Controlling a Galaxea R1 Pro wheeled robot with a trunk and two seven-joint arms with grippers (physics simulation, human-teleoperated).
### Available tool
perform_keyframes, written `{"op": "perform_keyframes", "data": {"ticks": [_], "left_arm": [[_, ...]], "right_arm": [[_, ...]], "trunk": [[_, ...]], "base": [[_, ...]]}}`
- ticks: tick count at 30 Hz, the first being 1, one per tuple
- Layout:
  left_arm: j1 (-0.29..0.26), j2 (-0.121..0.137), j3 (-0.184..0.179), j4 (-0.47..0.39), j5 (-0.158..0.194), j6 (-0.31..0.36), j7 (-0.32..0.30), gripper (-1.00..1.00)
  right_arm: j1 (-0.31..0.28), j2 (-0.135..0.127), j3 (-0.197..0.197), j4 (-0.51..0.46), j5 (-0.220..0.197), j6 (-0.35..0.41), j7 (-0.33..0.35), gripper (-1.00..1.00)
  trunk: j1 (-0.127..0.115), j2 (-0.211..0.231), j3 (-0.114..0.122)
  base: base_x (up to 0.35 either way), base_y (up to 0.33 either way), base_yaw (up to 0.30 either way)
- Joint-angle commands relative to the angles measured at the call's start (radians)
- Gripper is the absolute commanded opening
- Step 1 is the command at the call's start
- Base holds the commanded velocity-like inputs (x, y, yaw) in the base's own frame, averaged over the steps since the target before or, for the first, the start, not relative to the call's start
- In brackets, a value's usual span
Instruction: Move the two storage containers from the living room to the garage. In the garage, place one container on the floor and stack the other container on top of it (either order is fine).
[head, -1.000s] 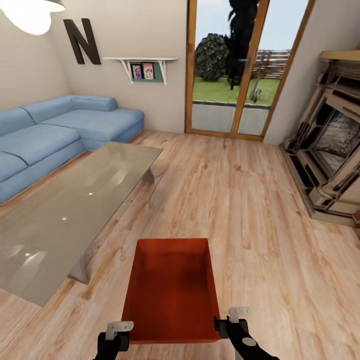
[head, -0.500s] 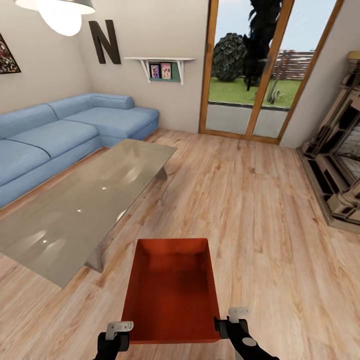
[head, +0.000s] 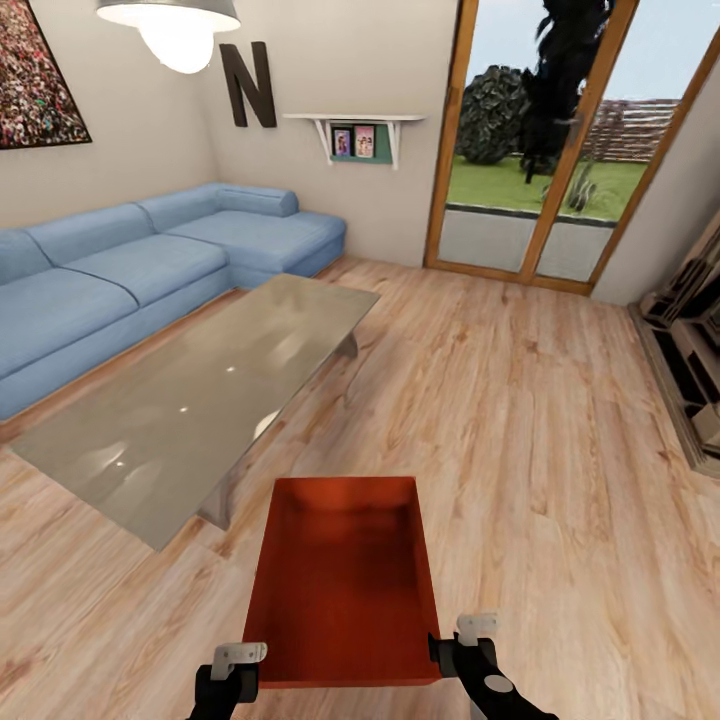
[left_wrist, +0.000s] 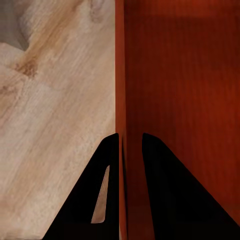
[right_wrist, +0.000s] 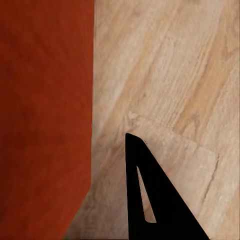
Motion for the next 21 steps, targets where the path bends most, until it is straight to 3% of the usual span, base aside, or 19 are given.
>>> {"op": "perform_keyframes", "data": {"ticks": [1,11,21], "left_arm": [[-0.001,0.001,0.015,0.000,0.008,-0.003,0.008,-1.00],[-0.001,0.001,0.015,0.000,0.008,-0.003,0.008,-1.00],[-0.001,0.001,0.015,0.000,0.008,-0.003,0.008,-1.00]], "right_arm": [[-0.001,-0.015,-0.009,0.000,0.000,-0.004,-0.012,-1.00],[-0.001,-0.015,-0.009,0.000,0.000,-0.004,-0.012,-1.00],[-0.001,-0.015,-0.009,0.000,0.000,-0.004,-0.012,-1.00]], "trunk": [[0.000,0.000,-0.001],[0.000,0.000,-0.001],[0.000,0.000,-0.001]], "base": [[-0.178,0.085,0.118],[-0.261,0.127,0.018],[-0.024,0.012,0.000]]}}
